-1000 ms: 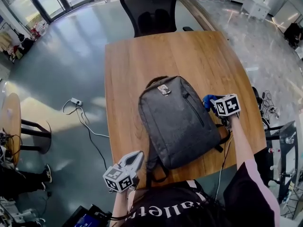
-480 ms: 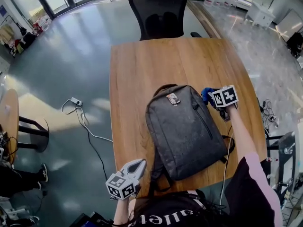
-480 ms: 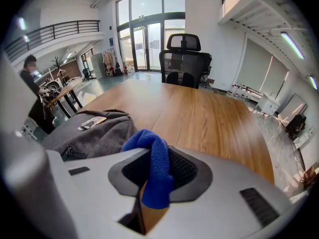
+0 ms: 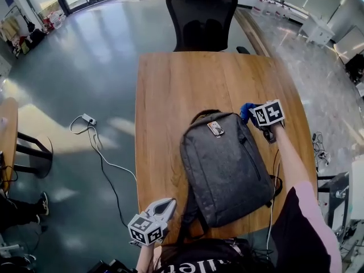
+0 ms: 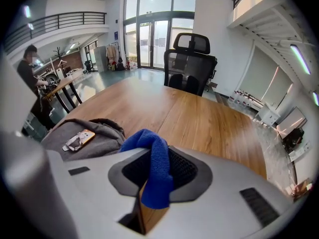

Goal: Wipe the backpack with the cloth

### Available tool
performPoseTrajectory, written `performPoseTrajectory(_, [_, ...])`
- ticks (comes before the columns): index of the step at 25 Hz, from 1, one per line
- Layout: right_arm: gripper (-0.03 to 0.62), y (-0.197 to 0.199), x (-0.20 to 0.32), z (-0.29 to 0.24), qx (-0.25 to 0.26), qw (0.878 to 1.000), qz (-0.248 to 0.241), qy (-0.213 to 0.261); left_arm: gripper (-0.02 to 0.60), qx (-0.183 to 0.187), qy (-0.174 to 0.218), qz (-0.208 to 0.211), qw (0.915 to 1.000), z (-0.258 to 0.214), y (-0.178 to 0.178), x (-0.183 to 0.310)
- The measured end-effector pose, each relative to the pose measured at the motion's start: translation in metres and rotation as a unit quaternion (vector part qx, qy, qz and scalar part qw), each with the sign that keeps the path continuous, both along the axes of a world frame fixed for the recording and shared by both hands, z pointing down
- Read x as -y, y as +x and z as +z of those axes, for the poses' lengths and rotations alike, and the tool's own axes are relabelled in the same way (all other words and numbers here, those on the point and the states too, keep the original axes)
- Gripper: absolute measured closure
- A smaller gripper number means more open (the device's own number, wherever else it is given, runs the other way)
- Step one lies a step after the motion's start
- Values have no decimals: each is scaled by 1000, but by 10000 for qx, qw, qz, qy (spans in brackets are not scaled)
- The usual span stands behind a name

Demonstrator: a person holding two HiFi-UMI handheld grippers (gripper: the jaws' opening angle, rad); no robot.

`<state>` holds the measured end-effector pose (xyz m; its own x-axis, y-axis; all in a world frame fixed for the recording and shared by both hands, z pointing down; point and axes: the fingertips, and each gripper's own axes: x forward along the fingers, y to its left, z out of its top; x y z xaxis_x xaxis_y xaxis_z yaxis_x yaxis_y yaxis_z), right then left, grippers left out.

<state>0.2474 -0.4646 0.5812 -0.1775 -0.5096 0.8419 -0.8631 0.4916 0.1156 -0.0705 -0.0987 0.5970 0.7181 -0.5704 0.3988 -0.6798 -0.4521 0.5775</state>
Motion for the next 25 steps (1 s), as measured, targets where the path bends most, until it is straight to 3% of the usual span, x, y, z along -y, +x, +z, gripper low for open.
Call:
performPoseTrajectory(6, [499, -9, 19, -4, -161, 9998, 90, 47, 581, -39, -16, -203, 9998, 8, -15, 6])
performPoseTrajectory(10, [499, -26, 19, 4, -237, 9996, -101, -149, 581, -50, -31, -343, 9994, 13, -24, 10])
performPoseTrajectory(17, [499, -70, 4, 10, -428, 9942, -901, -405, 581, -114, -26, -388, 9992, 14, -25, 7])
performPoseTrajectory(25, [499, -123, -4, 0, -1099, 9746, -1925, -312, 581, -157, 15, -339, 9993, 11, -19, 5])
